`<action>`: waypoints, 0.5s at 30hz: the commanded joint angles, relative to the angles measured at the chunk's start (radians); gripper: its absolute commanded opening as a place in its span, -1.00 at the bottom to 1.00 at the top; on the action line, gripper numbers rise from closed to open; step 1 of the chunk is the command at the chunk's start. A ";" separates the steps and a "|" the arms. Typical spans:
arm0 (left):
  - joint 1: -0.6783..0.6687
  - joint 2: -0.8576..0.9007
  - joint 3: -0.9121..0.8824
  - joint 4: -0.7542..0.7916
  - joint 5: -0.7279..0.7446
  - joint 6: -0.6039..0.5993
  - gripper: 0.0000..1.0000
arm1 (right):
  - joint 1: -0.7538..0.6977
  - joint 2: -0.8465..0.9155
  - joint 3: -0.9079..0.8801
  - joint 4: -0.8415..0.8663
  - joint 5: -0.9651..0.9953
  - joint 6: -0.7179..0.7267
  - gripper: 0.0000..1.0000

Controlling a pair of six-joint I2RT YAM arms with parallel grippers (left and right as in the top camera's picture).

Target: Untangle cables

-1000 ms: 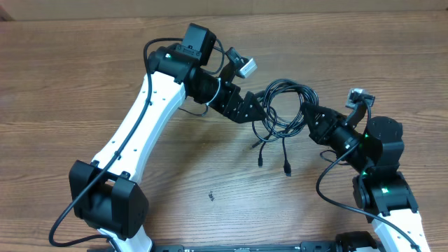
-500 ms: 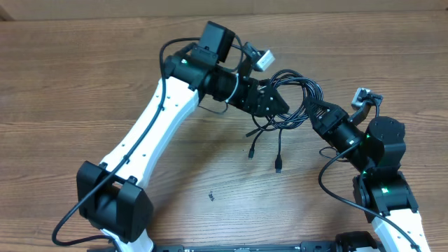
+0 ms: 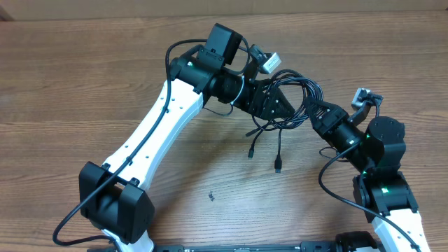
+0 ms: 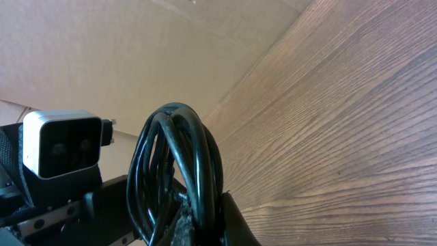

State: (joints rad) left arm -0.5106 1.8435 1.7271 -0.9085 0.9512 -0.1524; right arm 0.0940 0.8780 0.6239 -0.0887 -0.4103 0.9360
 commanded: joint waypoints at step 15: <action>-0.026 -0.035 0.016 0.084 -0.050 -0.274 0.86 | 0.000 -0.012 0.024 0.018 0.114 0.116 -0.93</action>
State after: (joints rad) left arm -0.5354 1.8435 1.7271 -0.8379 0.9241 -0.3874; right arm 0.0940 0.8780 0.6239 -0.0887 -0.3252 1.0107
